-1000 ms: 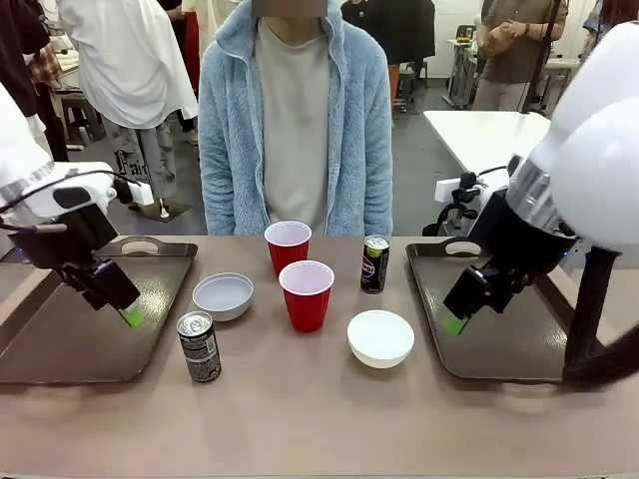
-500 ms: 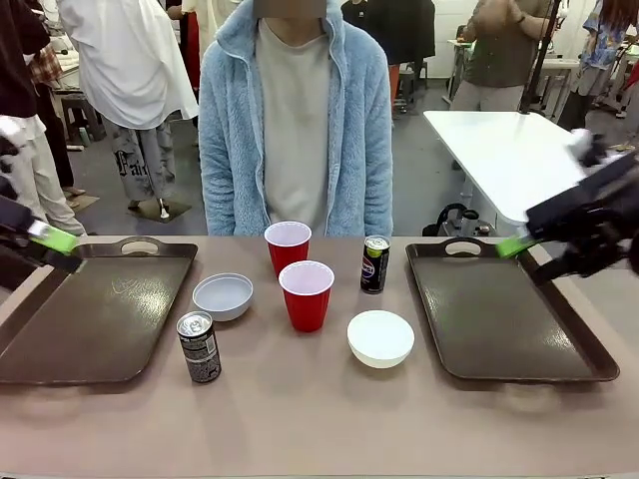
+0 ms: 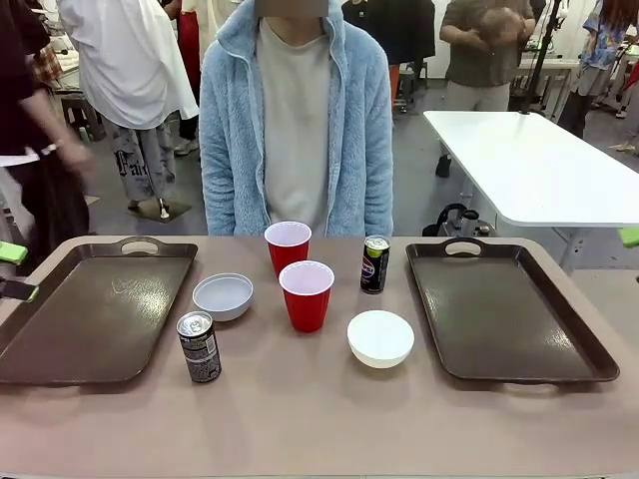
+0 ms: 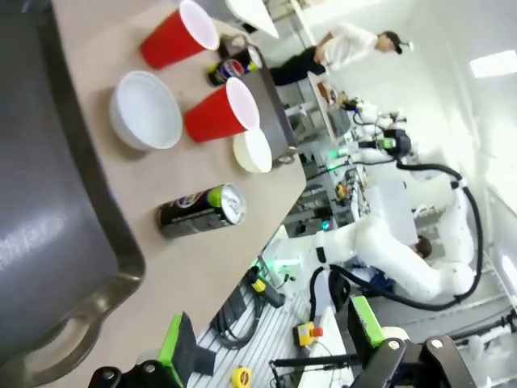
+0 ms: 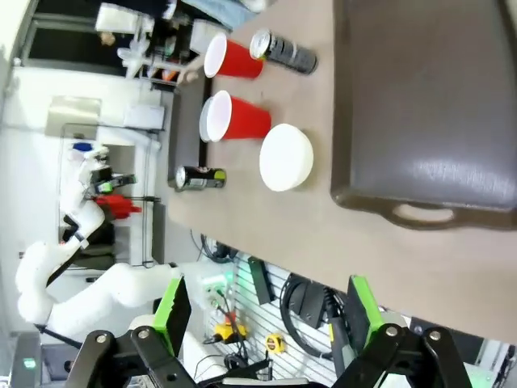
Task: Prepare tableware on both trays.
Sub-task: Pick up a Picnic Bowl from the table and place it on a Handle tray.
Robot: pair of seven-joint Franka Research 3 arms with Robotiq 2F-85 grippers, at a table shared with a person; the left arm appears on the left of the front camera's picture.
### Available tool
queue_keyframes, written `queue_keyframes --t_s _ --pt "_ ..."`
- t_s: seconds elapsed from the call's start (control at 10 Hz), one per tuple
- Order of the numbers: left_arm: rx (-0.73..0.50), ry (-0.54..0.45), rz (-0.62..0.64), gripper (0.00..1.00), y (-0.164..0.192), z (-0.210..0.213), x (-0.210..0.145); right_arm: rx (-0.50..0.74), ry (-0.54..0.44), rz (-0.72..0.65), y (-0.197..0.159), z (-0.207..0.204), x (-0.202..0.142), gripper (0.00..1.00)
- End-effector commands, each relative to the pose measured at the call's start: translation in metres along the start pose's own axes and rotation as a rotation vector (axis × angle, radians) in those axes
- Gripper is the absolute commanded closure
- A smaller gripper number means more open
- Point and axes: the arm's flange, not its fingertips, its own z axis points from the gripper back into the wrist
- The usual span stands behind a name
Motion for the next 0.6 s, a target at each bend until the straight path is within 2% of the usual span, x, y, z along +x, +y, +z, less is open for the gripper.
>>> queue_keyframes --t_s 0.0,0.5 --pt "0.007 -0.039 0.008 0.00 0.000 0.012 -0.002 0.037 0.082 0.015 -0.035 -0.043 -0.064 0.00" --pt "0.070 -0.029 0.052 0.00 0.015 0.022 -0.012 0.074 0.067 0.001 -0.063 -0.051 -0.065 0.00"
